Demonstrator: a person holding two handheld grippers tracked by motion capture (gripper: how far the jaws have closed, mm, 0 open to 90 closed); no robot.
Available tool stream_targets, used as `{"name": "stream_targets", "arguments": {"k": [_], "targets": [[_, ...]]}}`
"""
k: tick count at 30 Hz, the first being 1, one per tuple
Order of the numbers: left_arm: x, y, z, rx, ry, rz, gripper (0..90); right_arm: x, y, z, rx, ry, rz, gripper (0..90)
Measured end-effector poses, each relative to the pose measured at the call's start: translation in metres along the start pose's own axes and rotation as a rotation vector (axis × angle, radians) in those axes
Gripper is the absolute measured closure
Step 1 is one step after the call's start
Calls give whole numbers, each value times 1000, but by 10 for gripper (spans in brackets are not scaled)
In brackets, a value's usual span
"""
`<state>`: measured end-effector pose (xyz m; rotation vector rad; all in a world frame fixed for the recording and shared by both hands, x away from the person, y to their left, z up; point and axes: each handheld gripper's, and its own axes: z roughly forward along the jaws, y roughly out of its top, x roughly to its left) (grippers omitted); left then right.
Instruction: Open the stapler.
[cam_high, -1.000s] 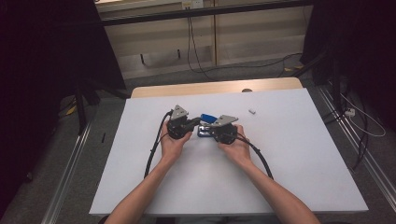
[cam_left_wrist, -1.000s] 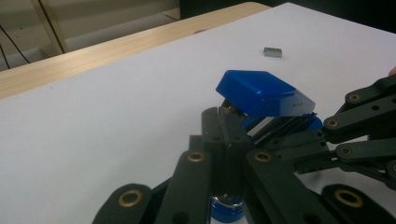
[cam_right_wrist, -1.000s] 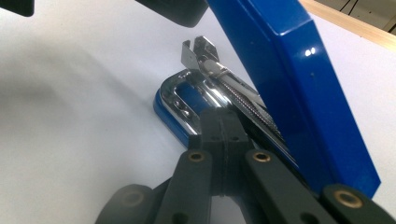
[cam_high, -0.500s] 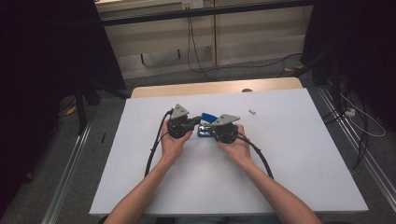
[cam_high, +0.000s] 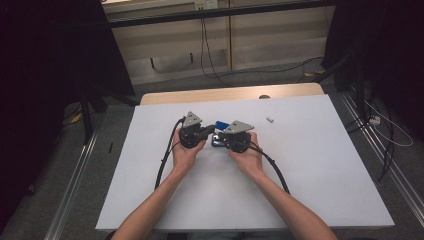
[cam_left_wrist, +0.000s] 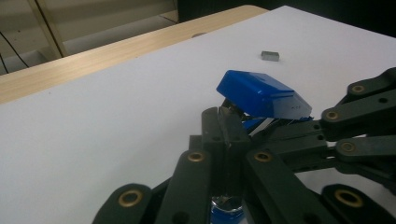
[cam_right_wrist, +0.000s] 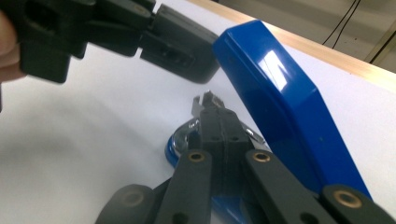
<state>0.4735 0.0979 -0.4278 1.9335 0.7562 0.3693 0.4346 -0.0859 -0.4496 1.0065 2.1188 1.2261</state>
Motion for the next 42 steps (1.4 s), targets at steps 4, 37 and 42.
{"name": "stream_targets", "arguments": {"k": [4, 37, 42], "targets": [[0, 0, 0, 1, 4, -2, 900, 3, 2, 3, -16, -29, 1, 900], [3, -15, 14, 71, -7, 15, 900, 2, 0, 5, -27, -58, 0, 900], [3, -15, 14, 72, -7, 26, 900, 4, 2, 8, -22, -69, -1, 900]]}}
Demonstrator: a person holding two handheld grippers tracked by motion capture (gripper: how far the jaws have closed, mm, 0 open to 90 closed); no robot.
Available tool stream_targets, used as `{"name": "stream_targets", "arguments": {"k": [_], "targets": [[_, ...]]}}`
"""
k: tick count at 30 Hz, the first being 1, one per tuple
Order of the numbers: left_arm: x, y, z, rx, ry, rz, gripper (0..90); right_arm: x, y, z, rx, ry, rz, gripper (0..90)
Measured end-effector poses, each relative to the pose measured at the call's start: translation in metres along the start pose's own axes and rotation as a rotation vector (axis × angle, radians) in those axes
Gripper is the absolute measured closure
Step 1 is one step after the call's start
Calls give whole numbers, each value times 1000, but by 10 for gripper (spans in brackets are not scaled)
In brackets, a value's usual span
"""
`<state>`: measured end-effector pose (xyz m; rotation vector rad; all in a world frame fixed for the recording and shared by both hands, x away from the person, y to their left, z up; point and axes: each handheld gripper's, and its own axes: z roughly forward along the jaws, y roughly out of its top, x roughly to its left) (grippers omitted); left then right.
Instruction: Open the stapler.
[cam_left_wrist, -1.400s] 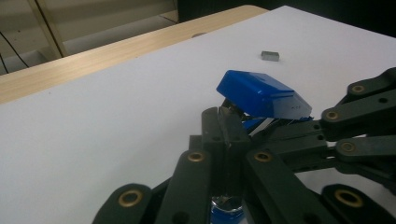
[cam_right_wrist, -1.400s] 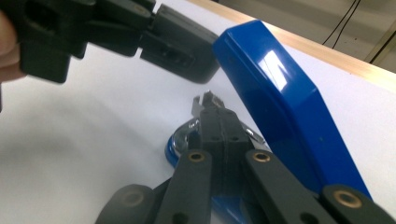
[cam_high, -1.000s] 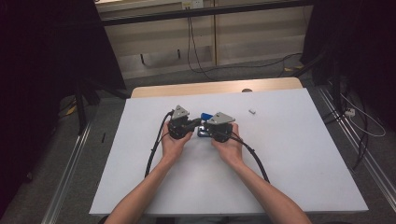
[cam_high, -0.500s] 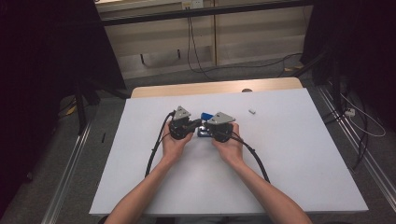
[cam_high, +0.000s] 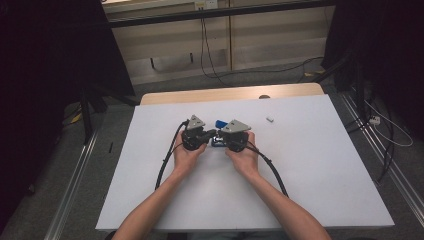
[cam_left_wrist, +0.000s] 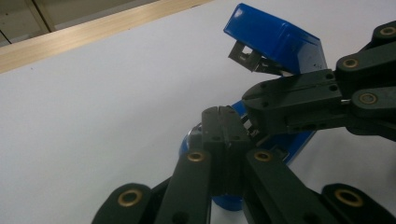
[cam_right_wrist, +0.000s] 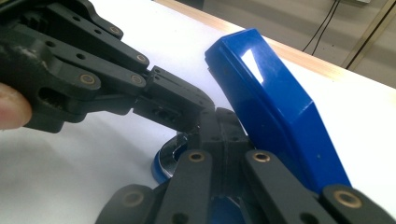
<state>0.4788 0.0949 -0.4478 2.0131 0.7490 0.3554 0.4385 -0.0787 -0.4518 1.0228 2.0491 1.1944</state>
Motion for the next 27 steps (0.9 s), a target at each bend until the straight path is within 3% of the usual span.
{"name": "stream_targets", "arguments": {"k": [7, 10, 18, 27], "targets": [[-1, -1, 0, -6, 6, 9, 900, 6, 4, 1, -61, -23, -14, 900], [-1, -1, 0, -9, 6, 11, 900, 4, 5, 0, -68, -26, -1, 900], [1, -1, 0, -9, -6, -3, 900, 2, 7, -4, -77, -45, -27, 900], [1, -2, 0, -11, -6, 0, 900, -1, 8, -7, -80, -38, 2, 900]]}}
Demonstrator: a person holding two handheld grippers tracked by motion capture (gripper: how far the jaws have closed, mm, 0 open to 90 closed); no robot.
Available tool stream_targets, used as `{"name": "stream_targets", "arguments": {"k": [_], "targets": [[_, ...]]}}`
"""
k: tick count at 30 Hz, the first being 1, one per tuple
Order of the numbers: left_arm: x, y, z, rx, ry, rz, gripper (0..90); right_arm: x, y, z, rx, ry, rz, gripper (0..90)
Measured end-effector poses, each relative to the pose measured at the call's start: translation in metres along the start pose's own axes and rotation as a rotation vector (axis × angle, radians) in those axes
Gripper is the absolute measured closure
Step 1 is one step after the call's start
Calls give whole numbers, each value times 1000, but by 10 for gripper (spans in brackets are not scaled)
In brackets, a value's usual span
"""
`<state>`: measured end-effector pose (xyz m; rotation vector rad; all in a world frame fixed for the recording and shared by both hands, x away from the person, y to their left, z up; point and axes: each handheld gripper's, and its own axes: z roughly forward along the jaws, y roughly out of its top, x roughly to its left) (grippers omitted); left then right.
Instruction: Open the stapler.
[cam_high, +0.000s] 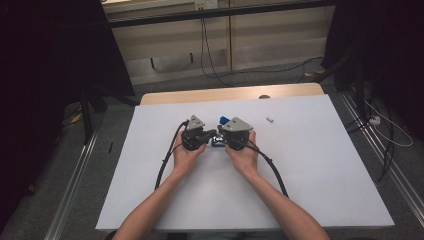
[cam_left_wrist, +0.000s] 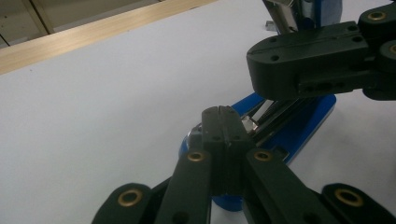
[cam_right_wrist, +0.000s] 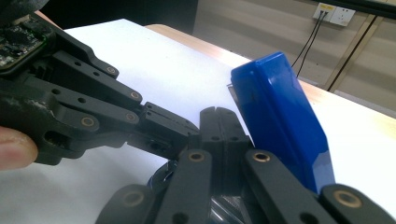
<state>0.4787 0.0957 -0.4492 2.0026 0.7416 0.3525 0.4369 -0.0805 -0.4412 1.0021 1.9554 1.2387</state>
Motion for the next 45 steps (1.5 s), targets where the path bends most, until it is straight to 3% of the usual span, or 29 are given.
{"name": "stream_targets", "arguments": {"k": [3, 17, 34, 39, 45], "targets": [[0, 0, 0, 1, -1, 1, 900, -1, 0, -2, -8, -16, -16, 900], [1, 0, 0, -3, -3, 11, 900, -6, -1, -8, 10, -35, -1, 900], [0, -1, 0, -5, -2, 16, 900, -3, -3, -11, -17, -67, 11, 900], [0, -1, 0, -9, -1, 17, 900, -11, -1, -17, -37, -100, 24, 900], [1, -3, 0, -21, -9, 0, 900, -17, 2, -22, -33, -104, 30, 900]]}}
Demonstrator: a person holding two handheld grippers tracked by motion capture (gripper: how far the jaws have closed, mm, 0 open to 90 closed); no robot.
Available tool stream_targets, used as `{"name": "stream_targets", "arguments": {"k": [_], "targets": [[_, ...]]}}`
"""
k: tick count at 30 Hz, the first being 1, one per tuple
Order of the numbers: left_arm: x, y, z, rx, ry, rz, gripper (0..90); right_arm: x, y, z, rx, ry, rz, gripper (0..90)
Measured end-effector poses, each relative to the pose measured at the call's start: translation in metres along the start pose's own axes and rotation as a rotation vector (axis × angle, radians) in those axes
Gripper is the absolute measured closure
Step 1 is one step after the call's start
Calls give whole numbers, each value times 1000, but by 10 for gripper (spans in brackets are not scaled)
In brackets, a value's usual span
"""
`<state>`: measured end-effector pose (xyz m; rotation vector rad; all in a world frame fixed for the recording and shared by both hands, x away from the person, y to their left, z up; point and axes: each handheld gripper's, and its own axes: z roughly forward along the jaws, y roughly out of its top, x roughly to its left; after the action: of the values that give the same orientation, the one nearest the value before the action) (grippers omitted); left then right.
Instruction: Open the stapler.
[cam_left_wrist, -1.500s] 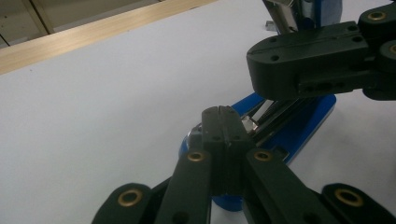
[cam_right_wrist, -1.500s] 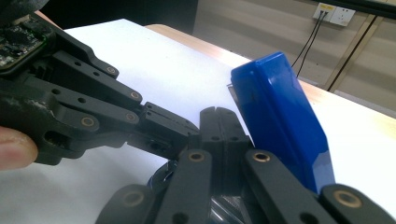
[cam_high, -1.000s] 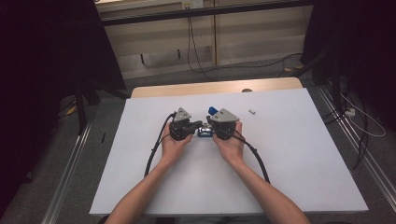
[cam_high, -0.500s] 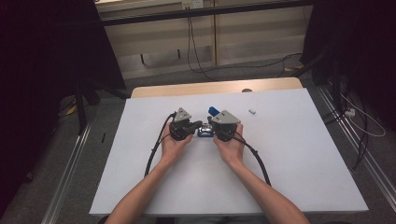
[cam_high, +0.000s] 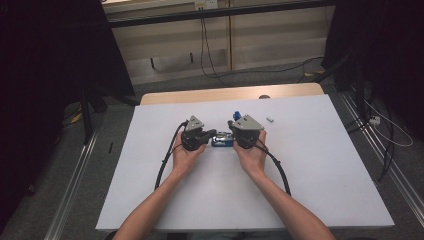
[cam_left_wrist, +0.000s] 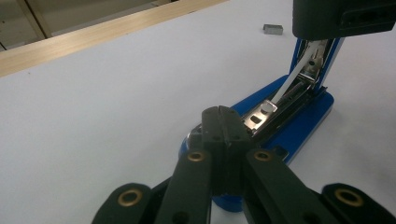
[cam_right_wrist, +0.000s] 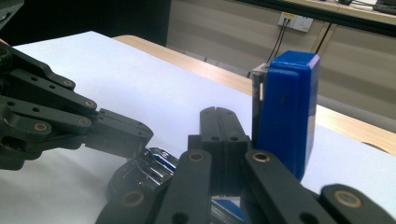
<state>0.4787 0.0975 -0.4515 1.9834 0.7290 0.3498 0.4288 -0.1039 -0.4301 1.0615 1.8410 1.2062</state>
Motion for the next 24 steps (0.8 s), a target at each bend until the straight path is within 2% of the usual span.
{"name": "stream_targets", "arguments": {"k": [10, 18, 24], "targets": [[0, -1, 0, -3, 1, 1, 900, 0, 1, -1, -2, -6, -2, 900], [0, -1, 0, -3, 2, 4, 900, -11, 4, -9, -4, -19, 2, 900], [0, -1, 0, -5, 2, 7, 900, -14, 3, -11, -2, -20, 7, 900]]}}
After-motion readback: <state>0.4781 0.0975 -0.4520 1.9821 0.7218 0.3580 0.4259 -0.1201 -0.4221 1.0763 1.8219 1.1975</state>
